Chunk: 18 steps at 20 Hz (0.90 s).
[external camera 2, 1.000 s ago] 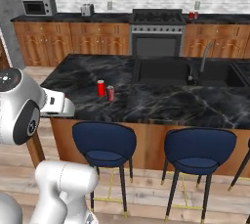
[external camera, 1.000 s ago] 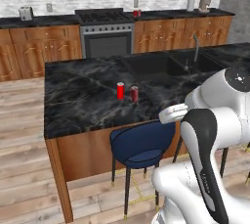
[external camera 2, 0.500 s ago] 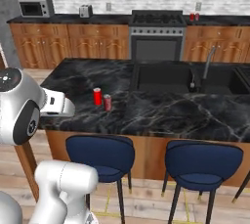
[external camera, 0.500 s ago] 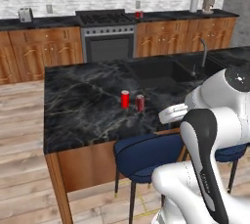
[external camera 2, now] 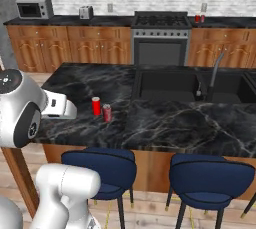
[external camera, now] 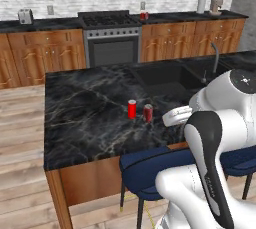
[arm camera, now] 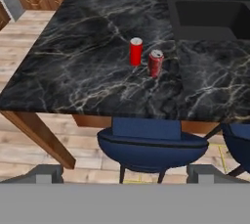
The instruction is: Four empty soda cans are scattered around the kitchen. Gather all the cans and cluster them next to the stove for recycling.
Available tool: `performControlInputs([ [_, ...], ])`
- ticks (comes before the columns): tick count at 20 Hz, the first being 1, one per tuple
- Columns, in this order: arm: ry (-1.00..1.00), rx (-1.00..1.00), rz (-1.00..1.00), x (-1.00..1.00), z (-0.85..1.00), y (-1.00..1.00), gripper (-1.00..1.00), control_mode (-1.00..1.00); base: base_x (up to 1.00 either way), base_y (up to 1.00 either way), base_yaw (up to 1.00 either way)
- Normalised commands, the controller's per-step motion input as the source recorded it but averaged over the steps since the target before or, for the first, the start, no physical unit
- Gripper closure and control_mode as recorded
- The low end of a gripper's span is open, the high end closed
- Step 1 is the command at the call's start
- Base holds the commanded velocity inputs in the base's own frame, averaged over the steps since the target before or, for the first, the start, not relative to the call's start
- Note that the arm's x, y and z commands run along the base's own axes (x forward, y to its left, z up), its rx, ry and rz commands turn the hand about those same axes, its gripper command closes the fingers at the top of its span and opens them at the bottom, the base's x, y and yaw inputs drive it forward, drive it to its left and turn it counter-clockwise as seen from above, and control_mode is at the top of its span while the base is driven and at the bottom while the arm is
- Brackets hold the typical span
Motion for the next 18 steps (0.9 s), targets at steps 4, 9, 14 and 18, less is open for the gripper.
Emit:
performControlInputs([
  [4,0.00,0.00,0.00,0.00,0.00,0.00,-1.00,1.00,0.33,-0.11,0.00],
  [9,0.00,0.00,0.00,0.00,0.00,0.00,-1.00,1.00,0.33,-0.17,0.00],
  [14,0.01,0.00,0.00,0.16,0.00,-0.17,-1.00,-1.00,0.11,-0.10,0.00],
  [18,0.00,0.00,0.00,0.31,0.00,-0.27,-1.00,-1.00,0.00,0.00,0.00],
])
